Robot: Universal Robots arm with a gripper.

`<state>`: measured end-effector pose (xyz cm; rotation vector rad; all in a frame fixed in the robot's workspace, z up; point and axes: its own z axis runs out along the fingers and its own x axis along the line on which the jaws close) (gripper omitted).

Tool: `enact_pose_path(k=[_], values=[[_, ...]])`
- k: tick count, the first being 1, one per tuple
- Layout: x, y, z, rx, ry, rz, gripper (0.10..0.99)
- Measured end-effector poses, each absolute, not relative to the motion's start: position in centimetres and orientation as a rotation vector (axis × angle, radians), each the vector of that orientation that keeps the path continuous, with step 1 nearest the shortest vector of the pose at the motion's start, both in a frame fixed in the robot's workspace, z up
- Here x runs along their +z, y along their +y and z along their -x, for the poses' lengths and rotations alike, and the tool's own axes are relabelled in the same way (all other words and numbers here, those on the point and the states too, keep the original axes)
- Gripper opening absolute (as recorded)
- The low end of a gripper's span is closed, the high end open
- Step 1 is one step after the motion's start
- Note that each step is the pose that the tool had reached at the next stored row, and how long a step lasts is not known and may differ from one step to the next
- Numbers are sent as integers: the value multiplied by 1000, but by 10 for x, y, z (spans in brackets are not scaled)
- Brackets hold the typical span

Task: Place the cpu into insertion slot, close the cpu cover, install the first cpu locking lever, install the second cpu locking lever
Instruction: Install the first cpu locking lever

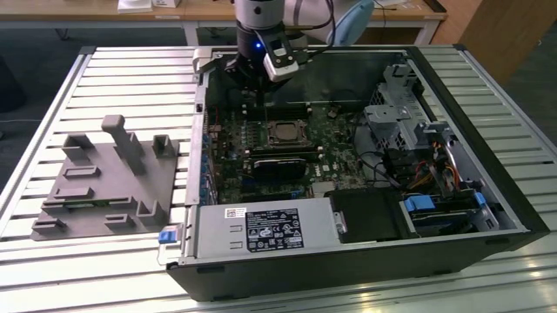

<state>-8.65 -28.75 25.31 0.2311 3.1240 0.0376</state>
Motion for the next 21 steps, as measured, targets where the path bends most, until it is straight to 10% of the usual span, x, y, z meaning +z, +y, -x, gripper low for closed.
enact_pose_path(k=[21], values=[[252,-288,56,47,3124,-230,106]])
